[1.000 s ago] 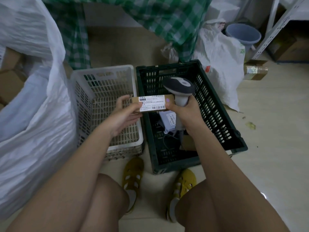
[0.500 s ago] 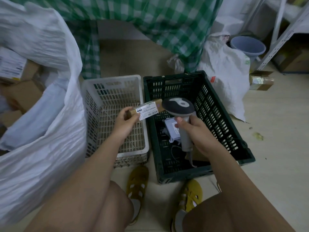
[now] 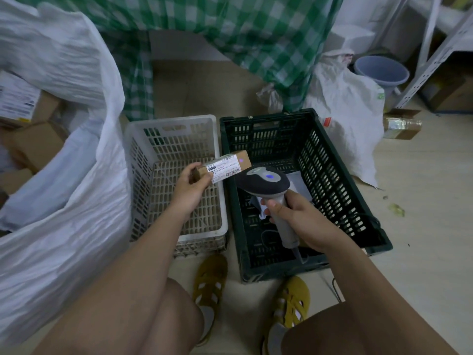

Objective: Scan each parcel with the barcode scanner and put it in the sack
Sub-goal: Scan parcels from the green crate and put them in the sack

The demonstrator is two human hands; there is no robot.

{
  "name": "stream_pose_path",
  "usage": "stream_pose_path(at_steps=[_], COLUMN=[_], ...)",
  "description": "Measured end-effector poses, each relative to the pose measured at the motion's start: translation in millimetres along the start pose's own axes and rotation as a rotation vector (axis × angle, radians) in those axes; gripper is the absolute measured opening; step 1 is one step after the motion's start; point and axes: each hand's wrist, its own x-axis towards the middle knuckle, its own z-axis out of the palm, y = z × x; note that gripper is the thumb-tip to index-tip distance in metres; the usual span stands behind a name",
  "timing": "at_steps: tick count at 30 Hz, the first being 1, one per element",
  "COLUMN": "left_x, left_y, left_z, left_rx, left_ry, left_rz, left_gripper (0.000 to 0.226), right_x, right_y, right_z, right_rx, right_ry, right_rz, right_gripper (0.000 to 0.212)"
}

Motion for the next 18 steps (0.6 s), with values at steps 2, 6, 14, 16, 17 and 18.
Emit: stream_pose_path(at_steps=[2, 6, 14, 16, 17, 18], left_x=[1, 0, -38, -54, -62, -68], left_y=[0, 1, 36, 47, 54, 60], left_z=[0, -1, 1, -2, -5, -10], left_rx=[-0.003, -0.005, -0.087, -0.090, -0.107, -0.130], left_ry=[-0.001, 0.008, 0.114, 0.117, 0.114, 0.117], left_rz=[0.001, 0.018, 0.153, 0.190, 0.214, 0.243], left_gripper=[0.041, 0.043, 0.041, 0.043, 0.044, 0.044], right_x=[-1, -4, 12, 12, 11, 9], right_y=[-1, 0, -11, -19, -26, -33], right_z=[-2, -5, 13, 18, 21, 24], right_rx=[0.011, 0.005, 0.139, 0.177, 0.182, 0.185], right_ry=[-0.007, -0.019, 0.266, 0.332, 0.356, 0.370], right_rz=[-0.004, -0.008, -0.097, -0.108, -0.120, -0.132], right_gripper=[0.016, 0.015, 0.026, 0.030, 0.032, 0.033])
